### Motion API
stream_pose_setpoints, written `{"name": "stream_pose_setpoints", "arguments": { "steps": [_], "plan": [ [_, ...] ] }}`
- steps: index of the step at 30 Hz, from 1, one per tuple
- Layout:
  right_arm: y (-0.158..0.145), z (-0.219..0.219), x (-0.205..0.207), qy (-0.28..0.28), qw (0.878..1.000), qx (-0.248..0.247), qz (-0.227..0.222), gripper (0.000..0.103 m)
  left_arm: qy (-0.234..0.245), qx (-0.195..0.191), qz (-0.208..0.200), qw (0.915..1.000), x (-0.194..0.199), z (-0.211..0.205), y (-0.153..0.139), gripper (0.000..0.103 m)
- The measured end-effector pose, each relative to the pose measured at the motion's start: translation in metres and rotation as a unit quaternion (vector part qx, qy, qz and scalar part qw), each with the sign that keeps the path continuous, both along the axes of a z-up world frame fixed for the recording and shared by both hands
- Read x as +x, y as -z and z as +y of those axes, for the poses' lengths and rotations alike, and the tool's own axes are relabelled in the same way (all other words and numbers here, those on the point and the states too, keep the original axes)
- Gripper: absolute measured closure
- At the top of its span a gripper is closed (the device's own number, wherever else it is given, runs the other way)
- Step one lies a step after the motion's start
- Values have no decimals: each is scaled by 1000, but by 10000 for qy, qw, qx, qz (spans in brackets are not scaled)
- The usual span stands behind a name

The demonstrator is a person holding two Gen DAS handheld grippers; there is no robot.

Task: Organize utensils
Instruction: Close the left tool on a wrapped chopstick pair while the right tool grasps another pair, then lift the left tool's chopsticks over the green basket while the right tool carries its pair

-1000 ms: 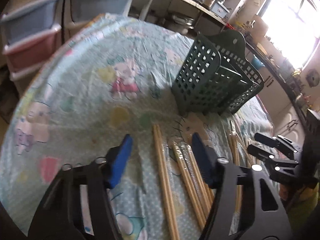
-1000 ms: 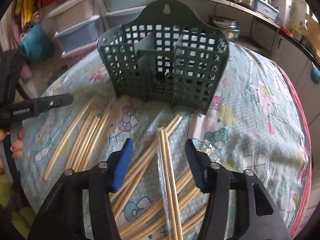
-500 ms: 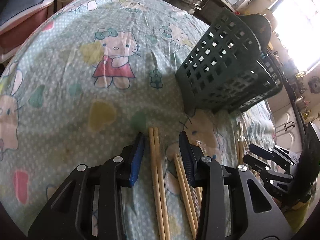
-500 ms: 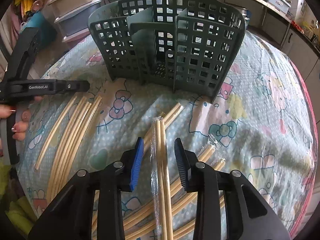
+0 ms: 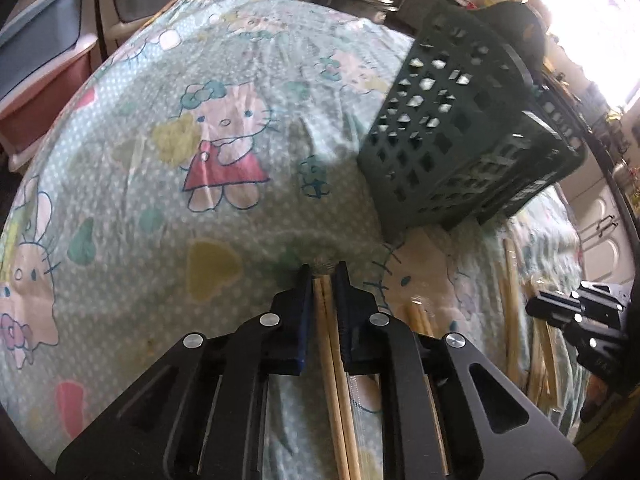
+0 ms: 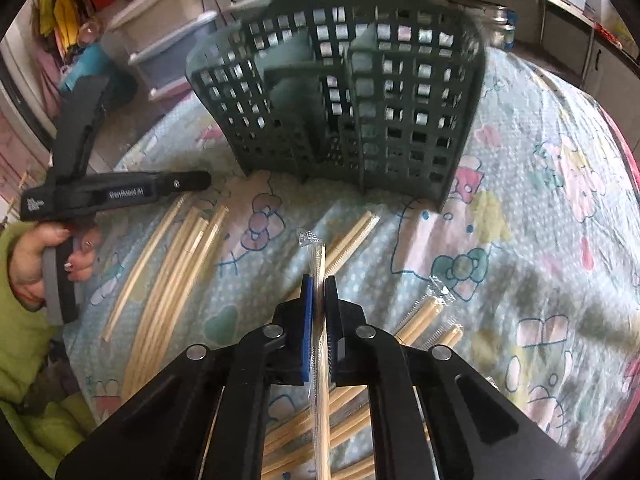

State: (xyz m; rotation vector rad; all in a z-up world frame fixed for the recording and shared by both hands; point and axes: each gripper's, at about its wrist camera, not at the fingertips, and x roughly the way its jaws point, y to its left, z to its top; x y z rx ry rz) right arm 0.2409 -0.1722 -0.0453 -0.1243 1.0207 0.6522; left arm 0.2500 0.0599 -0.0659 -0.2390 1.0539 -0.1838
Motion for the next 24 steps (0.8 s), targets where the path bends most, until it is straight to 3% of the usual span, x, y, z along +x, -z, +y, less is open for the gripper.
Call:
{"name": "stream_pose_setpoints", "arguments": {
  "steps": [11, 17, 24],
  "plan": [
    [-55, -31, -36, 78, 9952, 403, -893, 97, 439, -254, -1188, 9916, -38, -19, -76, 97],
    [-89, -23, -55, 135, 9861, 727, -1486, 97, 419, -508, -1964, 9783, -52, -26, -130, 97],
    [-128, -27, -62, 390, 9671, 1254, -2179, 97, 206, -398, -2830, 9581, -60, -39, -177, 97]
  ]
}}
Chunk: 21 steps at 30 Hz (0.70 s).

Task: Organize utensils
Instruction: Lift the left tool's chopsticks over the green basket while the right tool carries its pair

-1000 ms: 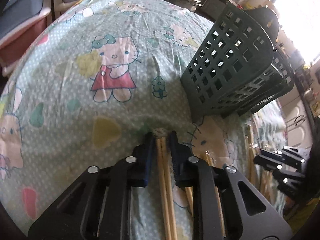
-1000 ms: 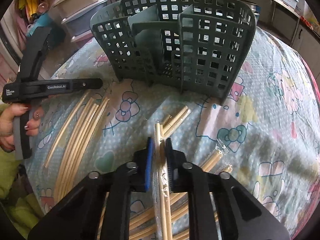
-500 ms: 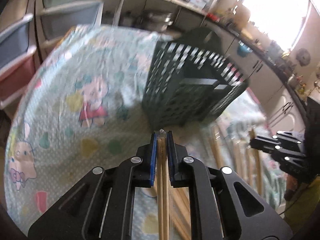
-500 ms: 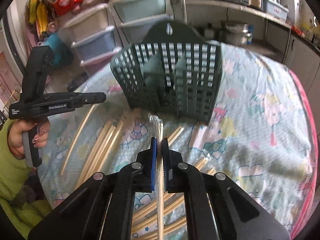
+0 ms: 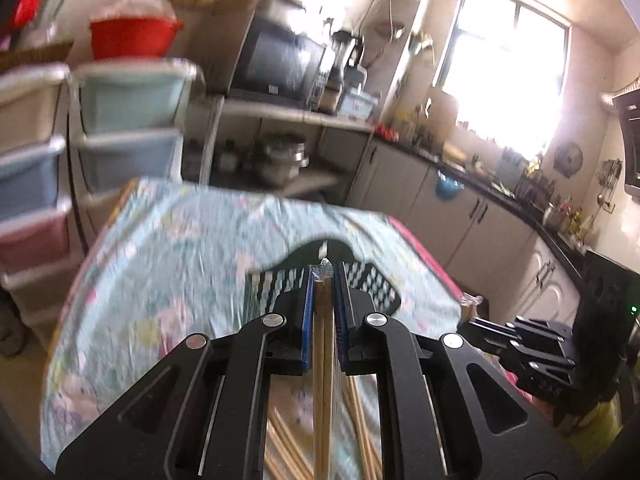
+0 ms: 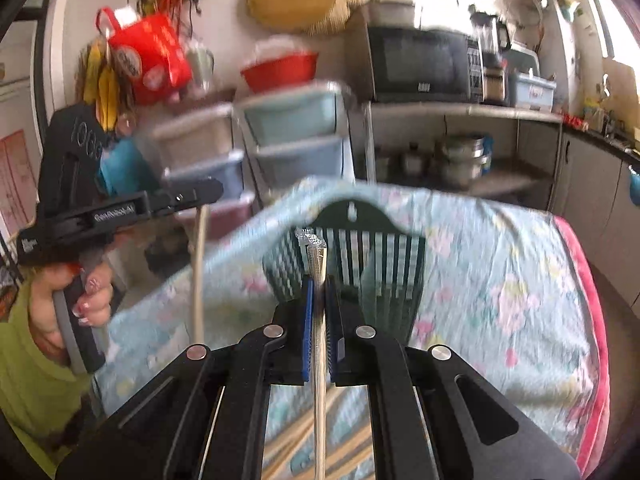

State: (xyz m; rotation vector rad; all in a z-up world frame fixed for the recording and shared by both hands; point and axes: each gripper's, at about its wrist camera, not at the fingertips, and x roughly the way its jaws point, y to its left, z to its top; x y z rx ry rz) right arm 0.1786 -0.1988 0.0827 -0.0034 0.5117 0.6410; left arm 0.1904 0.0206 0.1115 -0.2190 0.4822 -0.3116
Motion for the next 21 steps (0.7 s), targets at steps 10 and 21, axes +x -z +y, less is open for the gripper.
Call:
{"name": "stream_pose_setpoints", "arguments": {
  "steps": [10, 21],
  "plan": [
    [-42, -22, 6, 526, 9922, 824, -774, 97, -502, 157, -903, 9945, 9, -12, -44, 98],
    [-79, -31, 31, 862, 9770, 1123, -1597, 97, -821, 228, -1340, 9873, 36, -17, -78, 99]
  ]
}}
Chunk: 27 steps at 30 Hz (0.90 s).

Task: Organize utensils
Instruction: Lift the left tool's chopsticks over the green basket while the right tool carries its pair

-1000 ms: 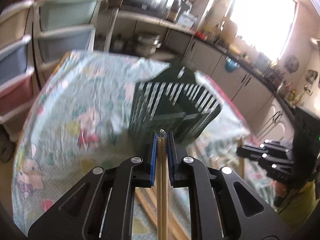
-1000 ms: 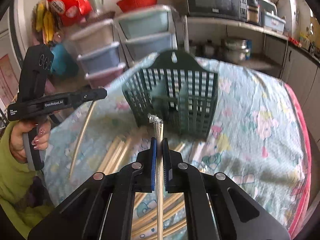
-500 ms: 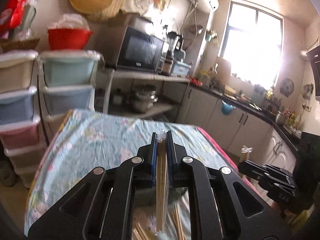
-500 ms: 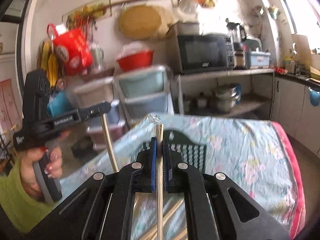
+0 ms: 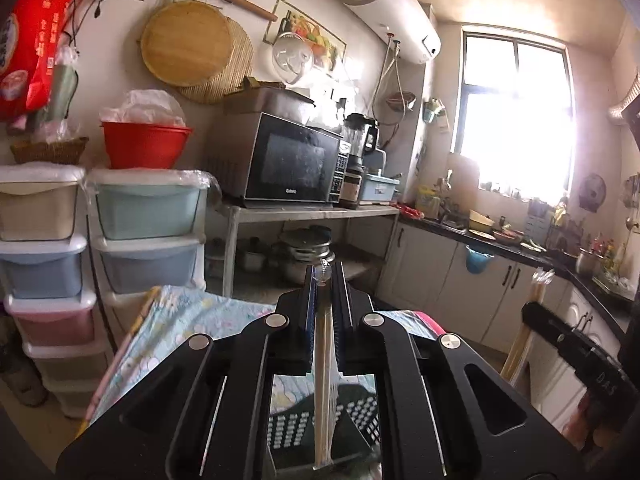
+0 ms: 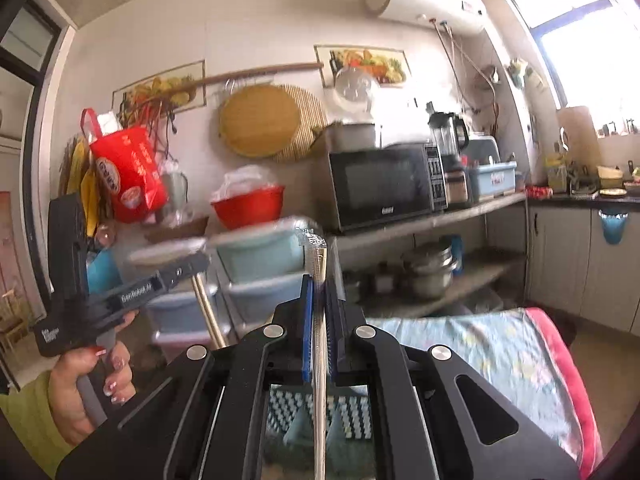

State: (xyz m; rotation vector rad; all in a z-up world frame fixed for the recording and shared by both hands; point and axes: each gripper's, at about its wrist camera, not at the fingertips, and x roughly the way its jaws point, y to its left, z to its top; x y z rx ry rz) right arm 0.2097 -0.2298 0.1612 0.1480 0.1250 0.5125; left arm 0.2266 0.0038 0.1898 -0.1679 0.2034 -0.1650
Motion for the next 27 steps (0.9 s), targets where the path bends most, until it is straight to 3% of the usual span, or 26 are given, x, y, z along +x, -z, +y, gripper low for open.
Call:
{"name": "stream_pose_setpoints", "arguments": {
  "steps": [6, 12, 27],
  "plan": [
    [-9, 5, 23, 187, 9995, 26, -270, 97, -211, 160, -57, 9996, 13, -1, 6, 99],
    [-1, 17, 45, 392, 9984, -90, -387, 97, -254, 303, 17, 9992, 24, -2, 30, 99],
    [57, 34, 87, 925, 9954, -222, 76, 97, -132, 228, 397, 9989, 32, -2, 78, 99]
  ]
}}
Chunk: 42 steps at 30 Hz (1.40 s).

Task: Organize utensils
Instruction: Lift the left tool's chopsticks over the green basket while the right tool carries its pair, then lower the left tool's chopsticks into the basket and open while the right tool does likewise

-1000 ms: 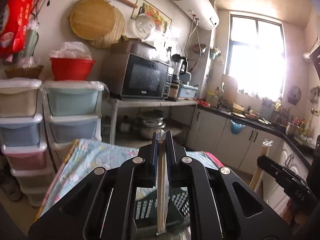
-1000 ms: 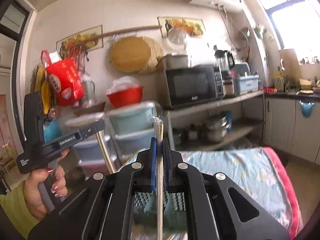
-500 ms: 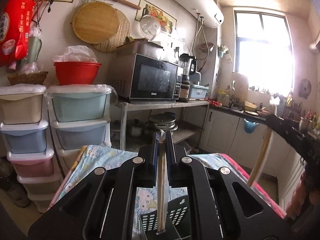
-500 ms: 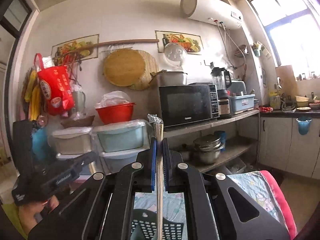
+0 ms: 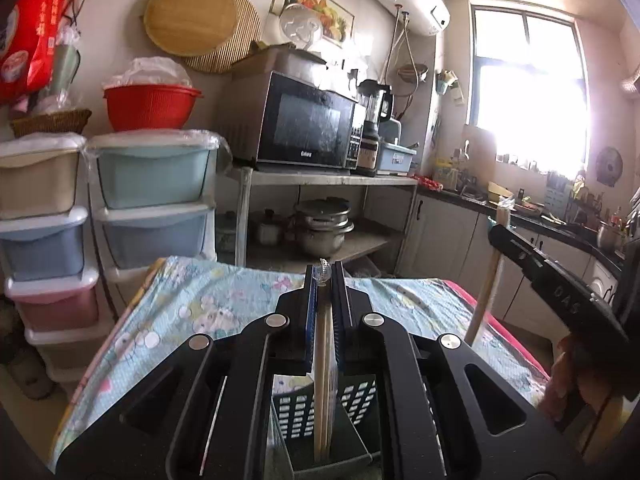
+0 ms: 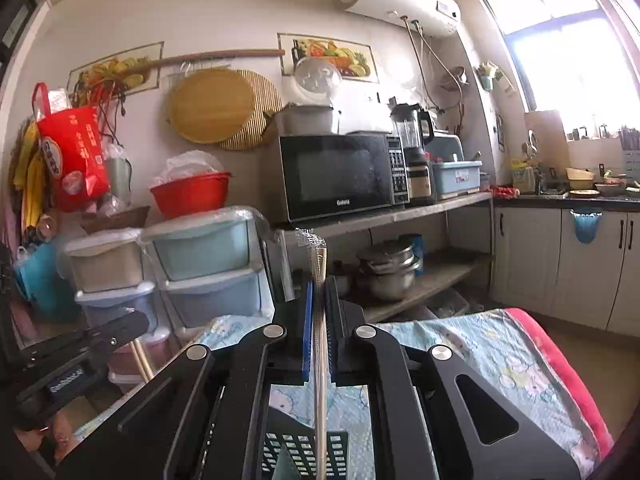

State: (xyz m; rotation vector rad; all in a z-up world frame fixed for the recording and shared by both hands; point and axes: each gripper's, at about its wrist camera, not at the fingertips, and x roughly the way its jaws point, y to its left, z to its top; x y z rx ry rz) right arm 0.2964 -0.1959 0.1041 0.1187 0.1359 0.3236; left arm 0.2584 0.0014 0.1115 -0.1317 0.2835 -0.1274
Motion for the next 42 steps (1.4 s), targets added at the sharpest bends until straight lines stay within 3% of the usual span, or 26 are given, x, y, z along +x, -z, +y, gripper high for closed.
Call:
{"name": "stream_pose_setpoints", "arguments": {
  "steps": [10, 16, 20, 23, 25, 32, 35, 42],
  "plan": [
    [25, -9, 2, 164, 9994, 118, 276, 94, -28, -124, 245, 9996, 1, 6, 16, 99],
    [35, -21, -6, 266, 9983, 303, 418, 72, -65, -270, 377, 9989, -2, 11, 21, 98],
    [41, -30, -12, 251, 9968, 485, 579, 63, -119, -389, 413, 9983, -6, 18, 23, 95],
    [44, -33, -15, 233, 9958, 544, 695, 56, -134, -481, 491, 9975, -8, 22, 24, 80],
    [46, -34, -17, 198, 9949, 551, 817, 52, -147, -509, 521, 9972, -11, 24, 26, 64],
    [54, -32, -24, 161, 9928, 427, 1108, 43, -151, -664, 608, 9958, -22, 31, 28, 32],
    [56, -32, -29, 166, 9921, 393, 1176, 40, -135, -725, 634, 9953, -27, 33, 29, 10],
    [56, -35, -40, 129, 9915, 378, 1239, 34, -155, -669, 715, 9951, -40, 33, 33, 10]
  ]
}}
